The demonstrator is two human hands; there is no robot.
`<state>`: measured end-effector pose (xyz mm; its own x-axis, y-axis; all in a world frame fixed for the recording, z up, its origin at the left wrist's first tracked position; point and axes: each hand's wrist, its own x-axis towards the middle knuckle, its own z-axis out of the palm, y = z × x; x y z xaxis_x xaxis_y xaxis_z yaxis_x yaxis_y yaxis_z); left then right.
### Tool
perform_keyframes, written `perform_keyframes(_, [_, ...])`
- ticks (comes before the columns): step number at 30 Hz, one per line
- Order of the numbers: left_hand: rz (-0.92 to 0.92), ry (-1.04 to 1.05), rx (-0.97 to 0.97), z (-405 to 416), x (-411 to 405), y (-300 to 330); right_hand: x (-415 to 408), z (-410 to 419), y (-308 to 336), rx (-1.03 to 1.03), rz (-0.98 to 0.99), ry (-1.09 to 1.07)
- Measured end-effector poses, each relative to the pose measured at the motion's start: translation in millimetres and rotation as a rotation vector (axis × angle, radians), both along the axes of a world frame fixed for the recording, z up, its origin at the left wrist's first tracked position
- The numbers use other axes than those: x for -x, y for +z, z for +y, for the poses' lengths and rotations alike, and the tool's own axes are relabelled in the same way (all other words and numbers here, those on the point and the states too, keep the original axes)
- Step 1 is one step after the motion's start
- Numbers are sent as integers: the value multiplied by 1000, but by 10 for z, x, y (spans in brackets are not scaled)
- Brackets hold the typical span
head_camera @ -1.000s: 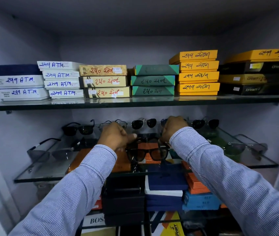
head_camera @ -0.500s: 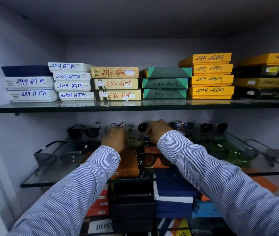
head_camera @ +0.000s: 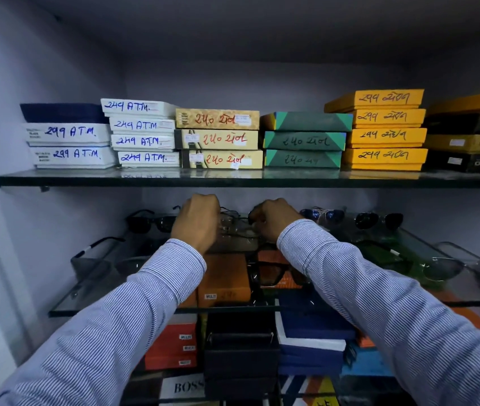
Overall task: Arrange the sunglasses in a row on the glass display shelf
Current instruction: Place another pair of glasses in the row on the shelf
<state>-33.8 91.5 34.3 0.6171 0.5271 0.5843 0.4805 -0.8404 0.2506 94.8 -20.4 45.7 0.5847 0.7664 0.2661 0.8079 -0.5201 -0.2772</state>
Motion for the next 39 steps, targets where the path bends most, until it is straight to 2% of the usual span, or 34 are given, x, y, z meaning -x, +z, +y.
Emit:
perform_keyframes(4, [-66,-21,-24,114,206,-25,151,105,-14,-152,76,5])
perform_keyframes(7, [-109,-42,35,163,270,41,145,105,31,-240,91,-5])
perform_keyframes(12, [-172,0,118,235,415,129,244,104,99,-273,44,-12])
perform_keyframes(17, [-211,73,252,332,584,108,366,212,97,-200,127,-107])
perform_keyframes(23, [-175,107,366,421,672,62,404,217,110,-40,228,-200])
perform_keyframes(28, [-53,96,430,519,636,-15,430,277,47,45,195,-245])
perform_keyframes(39, [142,75,426,617,574,-71,448,278,36,204,124,-251])
